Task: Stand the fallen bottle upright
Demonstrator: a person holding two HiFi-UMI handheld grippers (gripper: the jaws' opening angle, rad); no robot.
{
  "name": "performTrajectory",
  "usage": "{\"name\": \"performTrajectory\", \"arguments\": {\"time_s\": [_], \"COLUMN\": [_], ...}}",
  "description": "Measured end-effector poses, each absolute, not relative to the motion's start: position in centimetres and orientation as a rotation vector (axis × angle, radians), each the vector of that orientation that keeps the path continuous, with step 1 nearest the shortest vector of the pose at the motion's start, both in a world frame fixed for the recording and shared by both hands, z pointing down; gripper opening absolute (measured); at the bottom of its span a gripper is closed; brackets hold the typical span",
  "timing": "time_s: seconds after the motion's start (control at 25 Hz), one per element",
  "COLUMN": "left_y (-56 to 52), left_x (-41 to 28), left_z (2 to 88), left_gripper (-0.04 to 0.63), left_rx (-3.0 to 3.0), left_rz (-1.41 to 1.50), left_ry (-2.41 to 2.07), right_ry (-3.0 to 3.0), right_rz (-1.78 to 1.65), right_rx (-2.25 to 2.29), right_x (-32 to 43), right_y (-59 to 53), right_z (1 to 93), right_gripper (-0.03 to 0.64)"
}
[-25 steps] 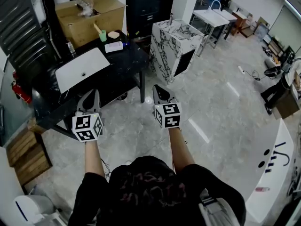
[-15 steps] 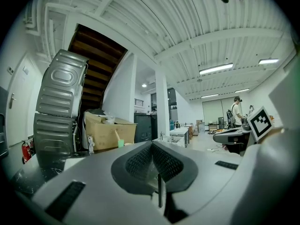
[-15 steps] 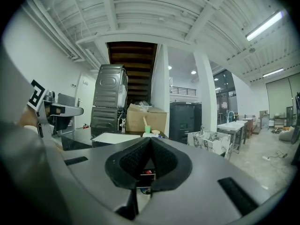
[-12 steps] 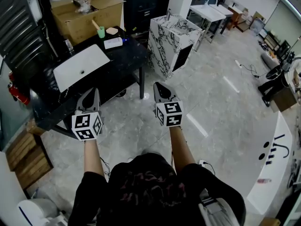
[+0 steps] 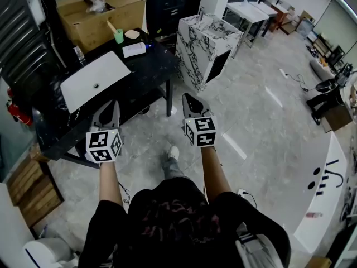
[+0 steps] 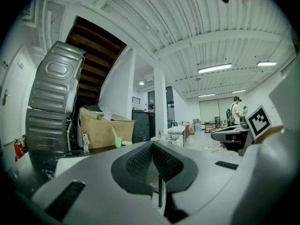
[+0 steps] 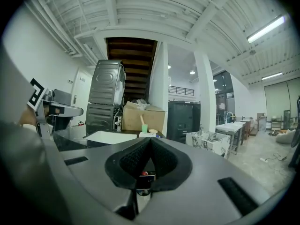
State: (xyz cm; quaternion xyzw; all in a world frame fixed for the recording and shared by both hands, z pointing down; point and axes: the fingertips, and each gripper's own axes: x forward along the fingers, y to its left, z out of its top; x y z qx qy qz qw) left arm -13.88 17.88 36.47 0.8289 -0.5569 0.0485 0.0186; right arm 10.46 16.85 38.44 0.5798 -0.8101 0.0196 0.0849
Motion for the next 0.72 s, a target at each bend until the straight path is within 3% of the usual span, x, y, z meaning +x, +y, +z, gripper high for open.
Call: {"name": "performTrajectory", "arguments": {"time_s": [0.72], "left_y": [-3.7], "left_x": [-11.7], "left_z": [40.1], "left_gripper": [0.017], "left_rx": [2.469], "left_rz": [0.306], "left_ry": [-1.754], "right_ry": [-2.46], "right_rz": [0.162], "right_rx": [1.631], "right_x": [12.7], "right_y": [-7.2], "right_z": [41.8], "right_gripper": [0.011]}}
